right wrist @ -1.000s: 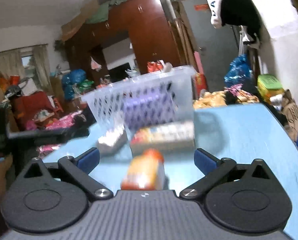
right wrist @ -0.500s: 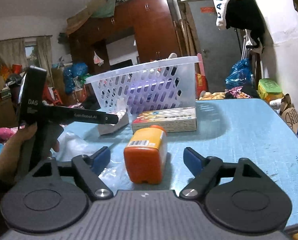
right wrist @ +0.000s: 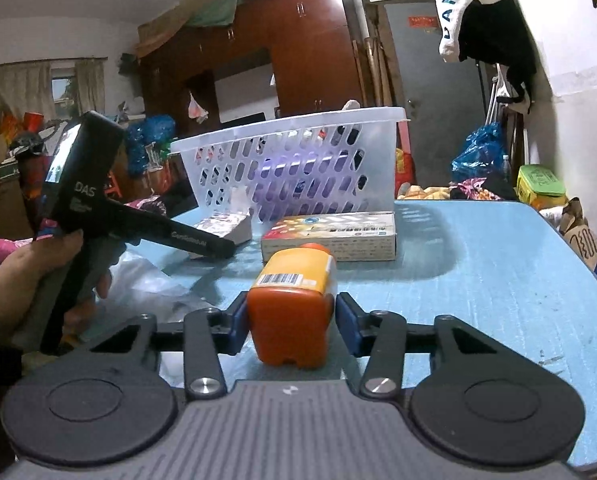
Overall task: Organize objects
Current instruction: 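Grasp another purple packet with the left tool while the right grasps the orange bottle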
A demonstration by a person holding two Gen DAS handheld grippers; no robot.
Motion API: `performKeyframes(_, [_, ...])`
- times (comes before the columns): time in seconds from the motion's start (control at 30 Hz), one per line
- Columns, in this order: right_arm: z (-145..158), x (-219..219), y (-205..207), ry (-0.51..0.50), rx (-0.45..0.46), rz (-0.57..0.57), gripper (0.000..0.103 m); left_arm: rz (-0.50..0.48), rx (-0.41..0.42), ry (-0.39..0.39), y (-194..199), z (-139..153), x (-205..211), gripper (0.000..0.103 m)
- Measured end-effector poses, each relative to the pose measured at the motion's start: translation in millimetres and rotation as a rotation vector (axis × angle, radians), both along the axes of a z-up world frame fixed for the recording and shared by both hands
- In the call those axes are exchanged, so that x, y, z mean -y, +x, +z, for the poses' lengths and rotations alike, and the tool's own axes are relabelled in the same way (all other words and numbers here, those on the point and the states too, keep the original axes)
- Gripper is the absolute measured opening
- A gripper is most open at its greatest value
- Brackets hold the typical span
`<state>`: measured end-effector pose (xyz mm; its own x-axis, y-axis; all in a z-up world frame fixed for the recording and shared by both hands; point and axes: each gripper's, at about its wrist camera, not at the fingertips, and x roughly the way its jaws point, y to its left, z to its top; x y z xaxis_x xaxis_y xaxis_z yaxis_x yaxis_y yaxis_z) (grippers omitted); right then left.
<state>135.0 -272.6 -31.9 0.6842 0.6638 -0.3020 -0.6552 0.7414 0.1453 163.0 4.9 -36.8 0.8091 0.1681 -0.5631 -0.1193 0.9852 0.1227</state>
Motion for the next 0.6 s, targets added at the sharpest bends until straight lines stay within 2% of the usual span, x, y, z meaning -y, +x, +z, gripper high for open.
performKeyframes(0.1, [0,3,-1,0.011,0.015,-0.005,0.048,-0.030,0.025,-0.047,-4,2,-6,0.048])
performKeyframes(0.2, [2,7,-2,0.031,0.027,0.000,0.047,-0.045,0.085,-0.082,-12,5,-11,0.048])
performKeyframes(0.4, [6,12,-4,0.045,0.046,0.003,0.046,-0.065,0.184,-0.068,-25,9,-9,0.048])
performKeyframes(0.6, [11,15,-5,0.059,0.064,0.003,0.045,-0.080,0.234,-0.075,-28,12,-9,0.048])
